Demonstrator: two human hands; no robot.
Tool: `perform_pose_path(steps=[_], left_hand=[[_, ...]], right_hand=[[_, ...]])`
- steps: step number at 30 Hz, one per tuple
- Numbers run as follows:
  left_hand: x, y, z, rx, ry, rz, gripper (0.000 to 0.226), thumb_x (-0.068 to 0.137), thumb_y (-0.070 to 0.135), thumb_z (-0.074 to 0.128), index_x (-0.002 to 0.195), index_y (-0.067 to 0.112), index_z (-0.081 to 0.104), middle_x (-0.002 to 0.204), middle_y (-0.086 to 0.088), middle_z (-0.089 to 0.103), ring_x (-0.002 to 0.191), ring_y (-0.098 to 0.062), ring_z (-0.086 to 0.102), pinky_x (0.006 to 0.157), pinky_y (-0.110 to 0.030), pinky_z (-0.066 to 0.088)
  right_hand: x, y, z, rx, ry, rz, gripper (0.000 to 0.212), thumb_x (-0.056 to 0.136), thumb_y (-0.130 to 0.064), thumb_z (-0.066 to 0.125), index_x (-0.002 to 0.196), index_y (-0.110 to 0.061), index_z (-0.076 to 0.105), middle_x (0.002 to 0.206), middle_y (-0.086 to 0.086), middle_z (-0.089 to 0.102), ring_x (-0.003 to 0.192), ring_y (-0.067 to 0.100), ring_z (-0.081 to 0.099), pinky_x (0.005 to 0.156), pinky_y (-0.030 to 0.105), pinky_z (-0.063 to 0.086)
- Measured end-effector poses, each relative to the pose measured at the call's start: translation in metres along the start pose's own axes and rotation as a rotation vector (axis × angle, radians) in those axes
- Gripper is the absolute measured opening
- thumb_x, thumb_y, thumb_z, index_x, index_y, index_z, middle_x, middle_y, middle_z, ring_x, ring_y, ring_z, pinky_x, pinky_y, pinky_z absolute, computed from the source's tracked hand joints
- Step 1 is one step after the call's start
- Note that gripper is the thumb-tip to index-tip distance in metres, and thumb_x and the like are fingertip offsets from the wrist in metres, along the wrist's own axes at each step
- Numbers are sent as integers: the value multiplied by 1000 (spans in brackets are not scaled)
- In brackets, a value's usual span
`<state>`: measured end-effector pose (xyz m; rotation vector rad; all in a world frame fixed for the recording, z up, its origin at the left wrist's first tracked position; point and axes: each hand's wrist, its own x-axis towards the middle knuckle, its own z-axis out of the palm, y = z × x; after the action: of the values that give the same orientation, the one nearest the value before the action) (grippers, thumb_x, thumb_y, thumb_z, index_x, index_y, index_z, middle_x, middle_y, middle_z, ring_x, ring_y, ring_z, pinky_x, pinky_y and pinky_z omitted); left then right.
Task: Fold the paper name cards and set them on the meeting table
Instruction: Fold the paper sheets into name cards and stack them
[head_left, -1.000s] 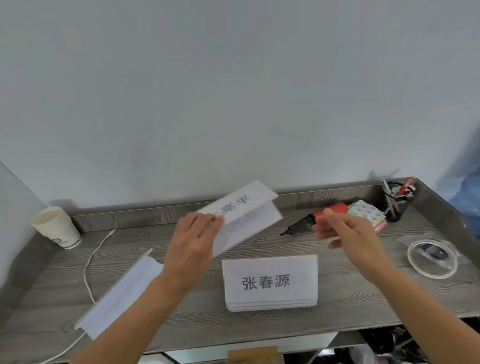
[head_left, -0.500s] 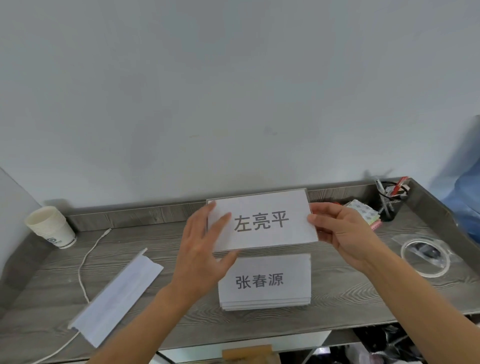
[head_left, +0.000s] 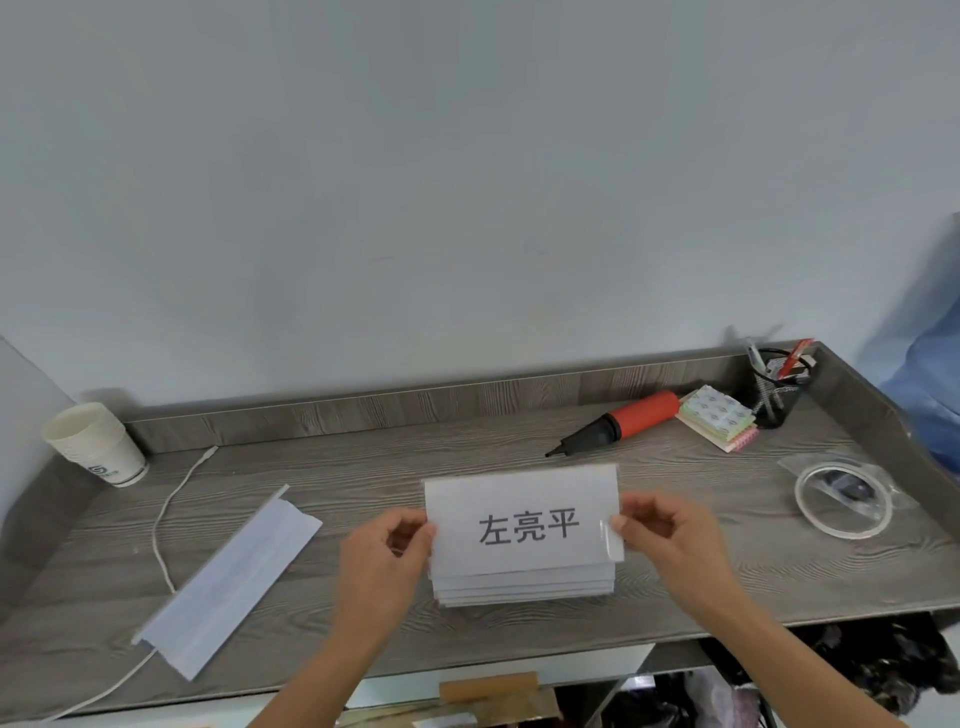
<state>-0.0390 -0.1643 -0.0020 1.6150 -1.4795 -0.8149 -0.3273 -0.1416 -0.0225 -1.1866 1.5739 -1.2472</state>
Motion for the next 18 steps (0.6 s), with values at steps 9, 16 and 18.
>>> perform_pose_path(steps=[9, 16, 18], left_hand=[[-8, -11, 17, 44, 95, 5, 14, 83, 10, 70, 90, 18, 61, 82, 4, 67, 78, -9, 63, 65, -19, 47], [-4, -33, -8, 92, 87, 16, 15, 82, 12, 71, 88, 24, 63, 83, 10, 65, 80, -8, 62, 70, -22, 51], [3, -45, -29, 184, 171, 48, 20, 80, 11, 72, 94, 22, 63, 92, 7, 62, 88, -14, 60, 79, -29, 50]], right_hand=[[-11, 8, 4, -403, 82, -38, 6, 81, -28, 73, 85, -24, 70, 79, -13, 69, 80, 2, 63, 65, 18, 44], [-16, -15, 7, -679, 176, -274, 27, 81, -27, 73, 105, -25, 64, 96, -13, 58, 86, 11, 57, 71, 30, 50], [-18, -26, 16, -687, 202, -436, 23, 82, -25, 71, 104, -19, 67, 99, -8, 61, 88, 13, 57, 73, 28, 47]])
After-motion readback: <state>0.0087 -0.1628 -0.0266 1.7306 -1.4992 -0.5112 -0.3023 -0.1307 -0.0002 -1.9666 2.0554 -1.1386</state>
